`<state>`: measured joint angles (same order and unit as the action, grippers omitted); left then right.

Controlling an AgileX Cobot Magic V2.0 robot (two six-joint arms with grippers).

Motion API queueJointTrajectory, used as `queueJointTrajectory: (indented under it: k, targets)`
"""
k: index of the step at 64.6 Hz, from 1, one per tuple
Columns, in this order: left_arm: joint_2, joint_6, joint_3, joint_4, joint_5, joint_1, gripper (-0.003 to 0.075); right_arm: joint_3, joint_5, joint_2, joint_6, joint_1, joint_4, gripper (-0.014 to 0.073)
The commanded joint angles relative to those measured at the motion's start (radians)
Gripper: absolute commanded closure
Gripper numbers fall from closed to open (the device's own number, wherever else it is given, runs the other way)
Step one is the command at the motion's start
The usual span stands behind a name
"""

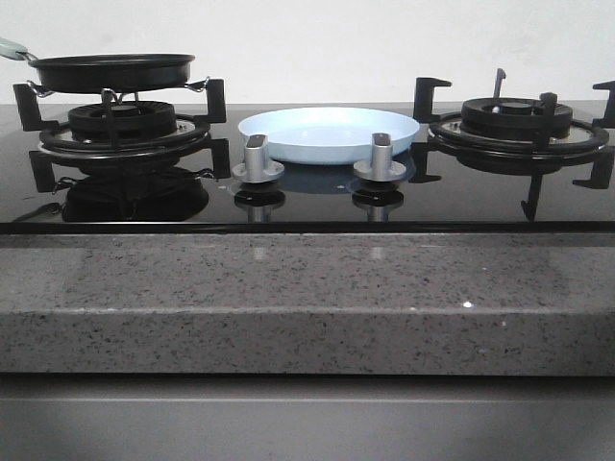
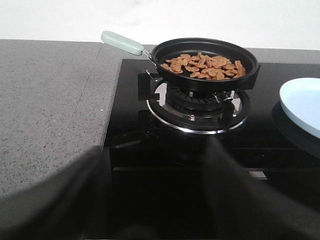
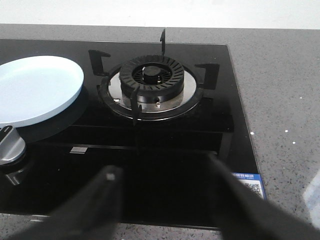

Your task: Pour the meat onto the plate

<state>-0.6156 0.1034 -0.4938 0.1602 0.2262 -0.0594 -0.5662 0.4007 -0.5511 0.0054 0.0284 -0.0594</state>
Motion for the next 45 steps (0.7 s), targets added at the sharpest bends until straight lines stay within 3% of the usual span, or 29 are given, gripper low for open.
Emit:
queueJointTrajectory:
  k: [1,4,23,45]
  targets:
    - [-0.006,-0.011,-0.038,0.011,-0.086,-0.008,0.0081,-0.033,-0.068,-0.008,-0.005,-0.004,-0.011,-0.0038]
    - [-0.006,-0.011,-0.038,0.011,-0.086,-0.008,0.0075,-0.032,-0.067,-0.008,-0.005,-0.004,-0.011,-0.0071]
    - [-0.006,-0.011,-0.038,0.011,-0.088,-0.008,0.0141,-0.063,-0.103,-0.060,-0.005,-0.001,-0.098,-0.0067]
    - [-0.006,-0.011,-0.038,0.011,-0.093,-0.008,0.0230,-0.427,0.116,-0.496,-0.024,0.095,-0.102,-0.0067]
